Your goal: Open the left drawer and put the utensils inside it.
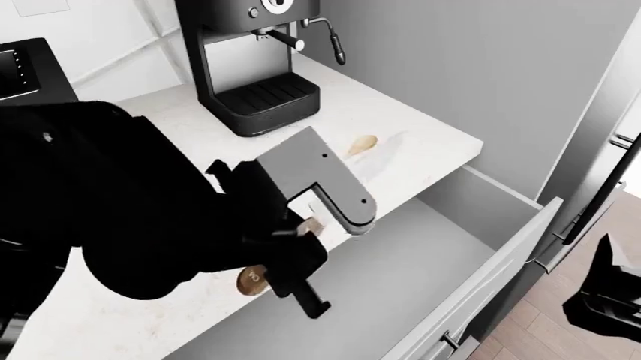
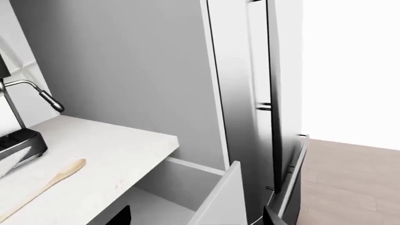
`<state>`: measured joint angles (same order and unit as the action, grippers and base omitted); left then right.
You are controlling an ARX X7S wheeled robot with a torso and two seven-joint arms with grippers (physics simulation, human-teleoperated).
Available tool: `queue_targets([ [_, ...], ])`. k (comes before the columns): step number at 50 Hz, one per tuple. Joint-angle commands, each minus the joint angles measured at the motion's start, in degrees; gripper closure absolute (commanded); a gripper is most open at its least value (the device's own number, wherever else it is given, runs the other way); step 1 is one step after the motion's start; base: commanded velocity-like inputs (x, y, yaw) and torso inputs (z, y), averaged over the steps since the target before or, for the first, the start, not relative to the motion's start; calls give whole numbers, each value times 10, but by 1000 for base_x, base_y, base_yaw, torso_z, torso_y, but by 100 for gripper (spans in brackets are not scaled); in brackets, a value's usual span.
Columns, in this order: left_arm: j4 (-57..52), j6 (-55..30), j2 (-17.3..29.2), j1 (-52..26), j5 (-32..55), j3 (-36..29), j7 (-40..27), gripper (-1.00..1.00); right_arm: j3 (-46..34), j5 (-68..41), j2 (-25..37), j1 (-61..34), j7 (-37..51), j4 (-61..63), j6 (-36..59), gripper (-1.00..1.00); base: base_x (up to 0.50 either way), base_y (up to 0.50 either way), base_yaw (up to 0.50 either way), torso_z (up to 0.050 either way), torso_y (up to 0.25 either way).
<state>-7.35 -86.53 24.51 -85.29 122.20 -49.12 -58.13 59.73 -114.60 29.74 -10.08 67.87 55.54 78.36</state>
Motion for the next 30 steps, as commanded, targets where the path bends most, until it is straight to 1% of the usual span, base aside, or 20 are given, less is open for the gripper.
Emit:
queue_targets([
  [1, -61, -16, -19, -17, -30, -49, 84, 100, 8, -4, 4, 6, -2, -2, -4, -100, 0, 0, 0, 0, 0],
  [5, -74, -15, -24, -12, -32, -75, 84, 100, 19, -2, -2, 10, -12, -1, 2, -100, 0, 0, 0, 0, 0],
  [10, -78, -11, -29, -1, -49, -93, 95, 100, 23, 5, -8, 10, -20, -2, 9, -100, 0, 0, 0, 0, 0],
  [23, -76, 3, -37, 41, -110, -125, 119, 100, 35, 23, -24, 12, -44, 0, 23, -100, 0, 0, 0, 0, 0],
  [30, -62, 16, -38, 42, -117, -146, 109, 100, 40, 25, -25, 15, -51, 2, 22, -100, 0, 0, 0, 0, 0],
])
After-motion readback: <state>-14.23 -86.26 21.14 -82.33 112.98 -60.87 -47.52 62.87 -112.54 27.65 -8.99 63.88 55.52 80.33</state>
